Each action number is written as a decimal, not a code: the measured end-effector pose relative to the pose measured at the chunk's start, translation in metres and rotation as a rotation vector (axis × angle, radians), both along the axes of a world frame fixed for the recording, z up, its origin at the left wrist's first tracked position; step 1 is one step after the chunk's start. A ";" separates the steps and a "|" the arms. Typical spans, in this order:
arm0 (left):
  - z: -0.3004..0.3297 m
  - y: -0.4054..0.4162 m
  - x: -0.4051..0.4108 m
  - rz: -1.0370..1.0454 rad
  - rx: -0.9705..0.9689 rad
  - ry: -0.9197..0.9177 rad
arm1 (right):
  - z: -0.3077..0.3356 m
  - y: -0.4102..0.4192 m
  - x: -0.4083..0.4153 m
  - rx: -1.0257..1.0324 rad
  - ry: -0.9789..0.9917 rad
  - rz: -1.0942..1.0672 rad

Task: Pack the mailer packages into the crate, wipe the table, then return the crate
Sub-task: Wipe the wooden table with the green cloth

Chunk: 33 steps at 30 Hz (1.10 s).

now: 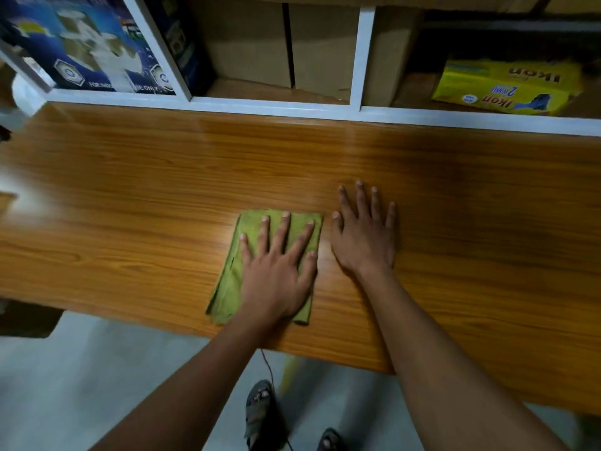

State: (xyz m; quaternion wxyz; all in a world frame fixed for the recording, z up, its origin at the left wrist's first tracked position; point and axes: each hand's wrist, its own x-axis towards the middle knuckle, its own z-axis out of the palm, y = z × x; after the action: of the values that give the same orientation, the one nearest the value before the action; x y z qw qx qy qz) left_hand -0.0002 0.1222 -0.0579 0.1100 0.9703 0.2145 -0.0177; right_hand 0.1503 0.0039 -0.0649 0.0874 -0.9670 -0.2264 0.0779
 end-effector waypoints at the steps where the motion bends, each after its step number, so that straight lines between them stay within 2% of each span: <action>1: -0.002 0.007 0.016 0.006 0.008 -0.005 | -0.001 -0.002 -0.007 -0.009 -0.009 0.004; 7: -0.004 0.062 0.138 0.038 0.009 0.050 | -0.007 -0.003 -0.012 -0.020 -0.052 0.005; 9: -0.003 0.058 0.135 0.025 0.015 0.064 | -0.008 -0.003 -0.012 -0.018 -0.061 0.003; 14: -0.003 0.012 0.020 -0.008 0.012 0.004 | -0.005 0.000 -0.012 -0.015 -0.051 -0.016; 16: -0.004 0.007 0.003 -0.012 0.005 0.008 | -0.005 0.001 -0.013 -0.013 -0.052 -0.022; 24: -0.006 0.058 0.117 0.018 0.000 0.049 | -0.010 -0.005 -0.015 -0.022 -0.100 -0.018; 26: -0.005 0.050 0.097 0.014 0.008 0.053 | -0.006 -0.006 -0.017 -0.029 -0.077 -0.019; 31: -0.003 0.000 -0.044 0.010 0.004 0.015 | -0.002 -0.011 -0.036 -0.038 -0.055 -0.044; 33: -0.004 -0.015 -0.077 0.024 0.014 0.025 | -0.003 -0.012 -0.039 -0.029 -0.045 -0.047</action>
State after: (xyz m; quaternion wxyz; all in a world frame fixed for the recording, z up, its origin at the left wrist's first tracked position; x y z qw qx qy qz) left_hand -0.0771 0.1069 -0.0623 0.1007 0.9681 0.2278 -0.0267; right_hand 0.1115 -0.0078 -0.0677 0.0700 -0.9747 -0.2042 0.0574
